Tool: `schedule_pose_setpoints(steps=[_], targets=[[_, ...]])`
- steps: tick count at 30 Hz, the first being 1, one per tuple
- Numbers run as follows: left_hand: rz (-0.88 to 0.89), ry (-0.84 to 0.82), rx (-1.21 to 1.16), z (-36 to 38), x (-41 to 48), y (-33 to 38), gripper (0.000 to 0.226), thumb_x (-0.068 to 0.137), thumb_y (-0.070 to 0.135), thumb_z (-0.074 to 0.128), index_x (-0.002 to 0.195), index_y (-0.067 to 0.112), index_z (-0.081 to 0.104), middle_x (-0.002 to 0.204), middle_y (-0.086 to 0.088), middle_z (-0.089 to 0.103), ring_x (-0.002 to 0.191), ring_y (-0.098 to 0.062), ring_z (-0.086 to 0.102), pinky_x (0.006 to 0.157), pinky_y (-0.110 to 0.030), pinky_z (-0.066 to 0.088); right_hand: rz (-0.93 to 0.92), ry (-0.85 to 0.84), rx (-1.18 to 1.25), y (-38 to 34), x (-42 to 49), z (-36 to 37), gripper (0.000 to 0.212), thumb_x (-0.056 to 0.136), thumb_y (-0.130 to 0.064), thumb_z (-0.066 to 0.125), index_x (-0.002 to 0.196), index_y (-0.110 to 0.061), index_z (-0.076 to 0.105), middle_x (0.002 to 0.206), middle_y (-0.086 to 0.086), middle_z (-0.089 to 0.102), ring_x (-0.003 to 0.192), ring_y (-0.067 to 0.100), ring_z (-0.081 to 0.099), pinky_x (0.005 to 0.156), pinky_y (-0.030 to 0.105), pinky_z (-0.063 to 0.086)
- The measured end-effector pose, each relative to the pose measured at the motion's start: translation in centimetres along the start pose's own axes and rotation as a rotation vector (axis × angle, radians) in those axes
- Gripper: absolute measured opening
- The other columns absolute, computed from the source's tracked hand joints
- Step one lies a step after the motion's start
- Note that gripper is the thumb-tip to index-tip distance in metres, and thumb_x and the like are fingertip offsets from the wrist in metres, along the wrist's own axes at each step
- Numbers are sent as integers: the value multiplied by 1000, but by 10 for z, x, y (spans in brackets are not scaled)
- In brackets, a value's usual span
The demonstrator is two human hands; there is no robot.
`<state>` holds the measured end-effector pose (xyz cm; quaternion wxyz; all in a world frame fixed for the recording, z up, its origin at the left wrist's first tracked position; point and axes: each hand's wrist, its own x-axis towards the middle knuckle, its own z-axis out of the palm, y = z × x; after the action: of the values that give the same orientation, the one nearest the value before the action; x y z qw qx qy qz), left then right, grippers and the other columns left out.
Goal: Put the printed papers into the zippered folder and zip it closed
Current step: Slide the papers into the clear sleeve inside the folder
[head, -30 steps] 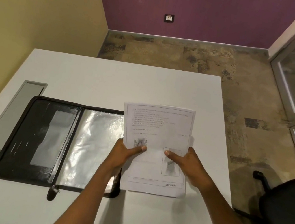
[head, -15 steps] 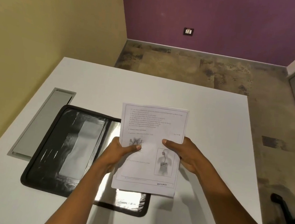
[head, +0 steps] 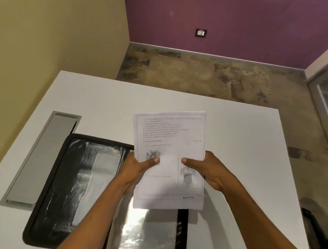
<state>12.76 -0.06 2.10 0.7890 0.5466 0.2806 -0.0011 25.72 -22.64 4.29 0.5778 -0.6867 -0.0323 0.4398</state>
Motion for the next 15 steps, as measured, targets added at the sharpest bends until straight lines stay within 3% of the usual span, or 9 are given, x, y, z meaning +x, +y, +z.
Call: schedule_pose_setpoints(steps=[4, 7, 11, 13, 15], targets=[[4, 24, -2, -9, 22, -1, 50, 83, 4, 86, 130, 10, 70, 118, -3, 79, 114, -22, 74, 94, -29, 60, 6, 110, -104, 10, 15, 9, 31, 74, -49, 85, 102, -42, 77, 108, -14, 79, 97, 6, 76, 84, 28, 57], [28, 38, 25, -15, 37, -3, 49, 82, 11, 89, 128, 13, 72, 116, -1, 80, 110, -16, 76, 89, -25, 60, -28, 161, -46, 17, 27, 13, 26, 78, -36, 86, 102, -26, 81, 103, 0, 81, 98, 19, 78, 86, 33, 61], [2, -39, 105, -25, 61, -2, 35, 83, 26, 89, 116, 22, 78, 111, 2, 81, 103, -15, 77, 86, -23, 59, -61, 279, -81, 12, 41, 8, 21, 82, -31, 85, 97, -18, 79, 92, -1, 82, 85, 17, 79, 70, 25, 60], [-23, -26, 218, -35, 73, -5, 24, 90, 39, 80, 109, 23, 79, 96, 3, 81, 85, -19, 73, 74, -30, 57, -71, 358, -61, 8, 48, -5, 18, 82, -25, 86, 97, -17, 78, 87, -2, 81, 81, 16, 79, 66, 24, 59], [23, 70, 408, -46, 83, -15, 19, 98, 37, 69, 102, 22, 80, 91, 5, 81, 81, -18, 74, 74, -32, 59, -88, 425, -17, 3, 52, -23, 24, 84, -18, 84, 106, -12, 77, 89, 0, 81, 77, 14, 77, 73, 30, 57]])
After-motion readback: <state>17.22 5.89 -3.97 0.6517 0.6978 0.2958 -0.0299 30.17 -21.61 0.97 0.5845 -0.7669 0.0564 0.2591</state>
